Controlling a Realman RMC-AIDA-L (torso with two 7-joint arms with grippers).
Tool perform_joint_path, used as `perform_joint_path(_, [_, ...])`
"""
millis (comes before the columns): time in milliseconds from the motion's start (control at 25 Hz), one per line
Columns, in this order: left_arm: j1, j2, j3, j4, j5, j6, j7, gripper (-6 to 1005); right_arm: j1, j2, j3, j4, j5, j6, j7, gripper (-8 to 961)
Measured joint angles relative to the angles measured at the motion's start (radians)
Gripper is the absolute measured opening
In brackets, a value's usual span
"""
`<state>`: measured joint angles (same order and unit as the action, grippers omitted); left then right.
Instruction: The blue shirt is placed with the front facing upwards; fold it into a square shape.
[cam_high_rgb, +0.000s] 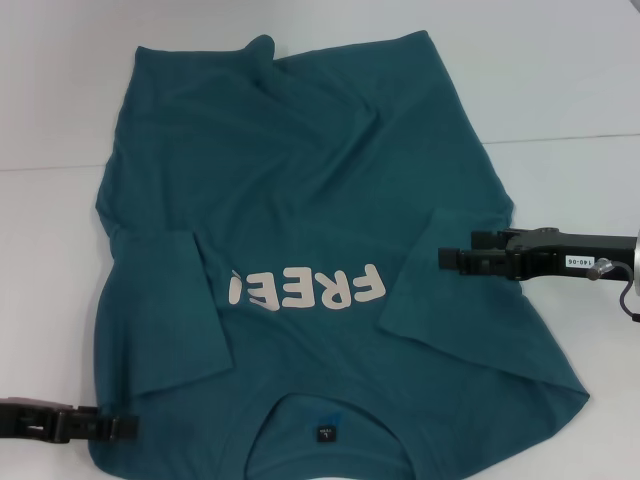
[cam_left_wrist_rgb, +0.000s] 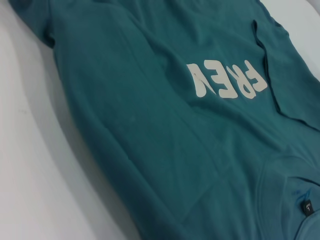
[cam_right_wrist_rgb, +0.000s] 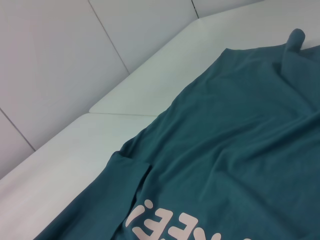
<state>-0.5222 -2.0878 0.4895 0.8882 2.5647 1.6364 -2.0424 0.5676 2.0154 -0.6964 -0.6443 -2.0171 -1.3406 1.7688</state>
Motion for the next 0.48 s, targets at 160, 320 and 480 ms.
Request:
perform_joint_path(160, [0.0,0.002,0.0,0.0,0.012,-0.021,-0.016,820,0.0,0.0,0.0,0.0,0.0,0.0,0.001,855])
perform_joint_path(320, [-0.002,0.001,0.003,0.001,0.03,-0.046,-0.038,678,0.0,0.0,0.002,-0.001,0.001,-0.001,0.001,853])
perform_joint_path(480, [-0.002,-0.001,0.009,0.001,0.031,-0.048,-0.04,433,0.0,0.0,0.002,-0.002,0.002,-0.001,0.001,851])
